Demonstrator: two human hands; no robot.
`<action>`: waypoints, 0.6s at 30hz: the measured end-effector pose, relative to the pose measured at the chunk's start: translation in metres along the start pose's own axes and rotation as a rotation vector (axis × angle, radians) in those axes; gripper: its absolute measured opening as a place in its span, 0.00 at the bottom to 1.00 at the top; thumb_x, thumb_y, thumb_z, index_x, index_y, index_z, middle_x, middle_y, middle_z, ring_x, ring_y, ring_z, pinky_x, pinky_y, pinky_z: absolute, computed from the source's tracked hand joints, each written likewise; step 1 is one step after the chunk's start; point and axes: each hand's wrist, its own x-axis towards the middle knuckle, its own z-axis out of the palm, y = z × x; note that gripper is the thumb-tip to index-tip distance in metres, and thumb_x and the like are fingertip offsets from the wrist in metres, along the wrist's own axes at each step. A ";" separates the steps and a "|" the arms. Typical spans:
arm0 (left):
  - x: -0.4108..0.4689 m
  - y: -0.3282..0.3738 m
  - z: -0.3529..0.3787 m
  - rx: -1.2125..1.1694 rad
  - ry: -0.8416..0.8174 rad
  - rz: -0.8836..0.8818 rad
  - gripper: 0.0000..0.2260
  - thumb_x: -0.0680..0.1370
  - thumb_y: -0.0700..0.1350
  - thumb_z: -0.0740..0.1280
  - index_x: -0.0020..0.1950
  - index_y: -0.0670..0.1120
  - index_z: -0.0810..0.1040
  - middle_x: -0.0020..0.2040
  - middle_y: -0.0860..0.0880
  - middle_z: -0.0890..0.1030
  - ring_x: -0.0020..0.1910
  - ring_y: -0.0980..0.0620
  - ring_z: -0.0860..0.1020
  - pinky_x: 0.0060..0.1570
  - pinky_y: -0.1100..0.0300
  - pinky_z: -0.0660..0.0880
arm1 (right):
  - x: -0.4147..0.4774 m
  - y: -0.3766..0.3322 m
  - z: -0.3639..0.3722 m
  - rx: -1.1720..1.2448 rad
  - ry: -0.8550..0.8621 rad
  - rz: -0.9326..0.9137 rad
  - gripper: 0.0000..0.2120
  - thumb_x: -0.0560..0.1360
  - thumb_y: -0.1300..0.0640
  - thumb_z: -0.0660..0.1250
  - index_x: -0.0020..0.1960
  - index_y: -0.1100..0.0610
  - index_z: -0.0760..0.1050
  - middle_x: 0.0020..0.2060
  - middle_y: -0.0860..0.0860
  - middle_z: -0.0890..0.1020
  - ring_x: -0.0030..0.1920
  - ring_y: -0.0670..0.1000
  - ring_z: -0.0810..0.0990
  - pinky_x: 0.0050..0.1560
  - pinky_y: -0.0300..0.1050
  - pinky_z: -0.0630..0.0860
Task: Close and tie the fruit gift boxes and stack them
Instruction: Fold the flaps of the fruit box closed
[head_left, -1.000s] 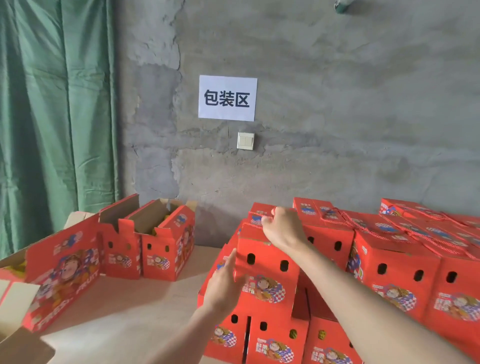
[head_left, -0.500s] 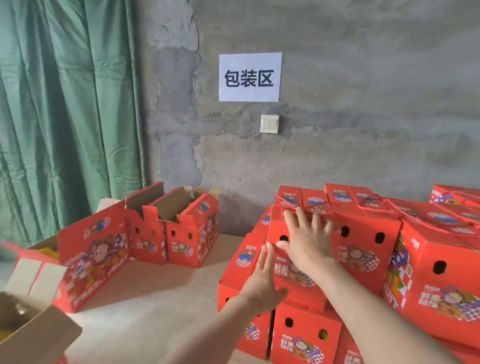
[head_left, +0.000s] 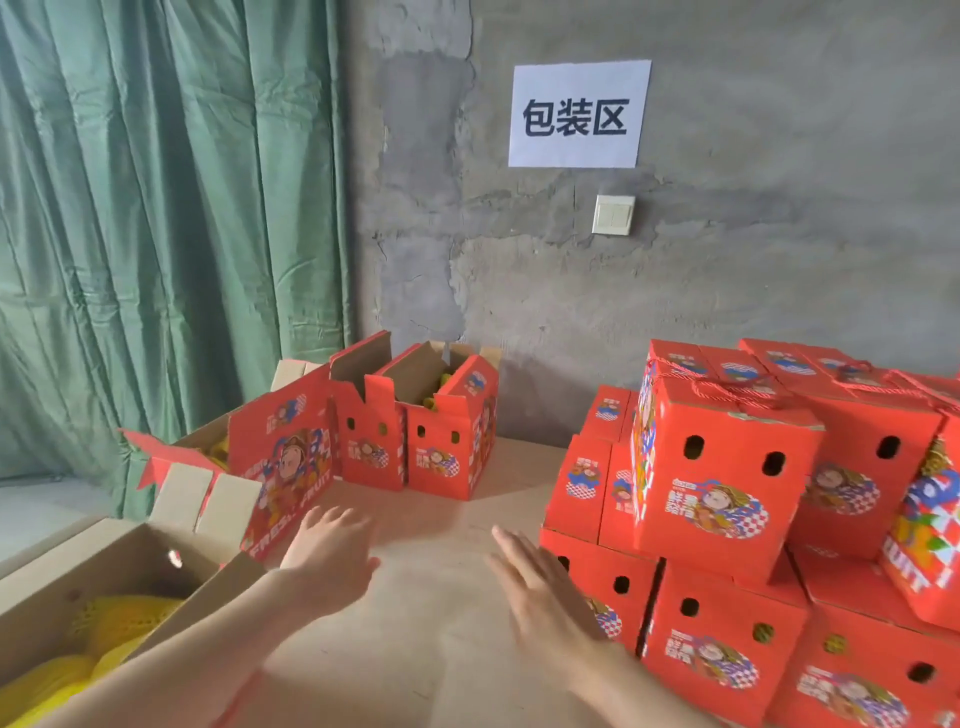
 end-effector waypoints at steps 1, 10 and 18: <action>0.008 -0.018 0.001 0.024 -0.018 -0.015 0.18 0.79 0.55 0.60 0.69 0.53 0.69 0.67 0.54 0.72 0.68 0.52 0.67 0.68 0.54 0.59 | 0.019 -0.011 0.010 0.071 -0.024 0.017 0.32 0.58 0.67 0.75 0.62 0.59 0.77 0.68 0.57 0.73 0.66 0.55 0.74 0.63 0.46 0.73; 0.143 -0.101 -0.017 0.009 -0.174 0.089 0.18 0.79 0.53 0.60 0.65 0.47 0.73 0.60 0.49 0.78 0.57 0.50 0.77 0.55 0.57 0.75 | 0.181 -0.034 0.105 0.214 -0.190 0.338 0.26 0.79 0.64 0.57 0.75 0.54 0.56 0.76 0.54 0.54 0.74 0.55 0.56 0.70 0.50 0.62; 0.291 -0.130 0.005 -0.459 0.000 -0.107 0.31 0.79 0.41 0.63 0.76 0.38 0.50 0.73 0.38 0.61 0.68 0.42 0.67 0.57 0.59 0.67 | 0.286 0.034 0.174 0.221 -0.196 0.435 0.27 0.78 0.56 0.60 0.75 0.50 0.58 0.77 0.50 0.40 0.75 0.59 0.54 0.72 0.51 0.61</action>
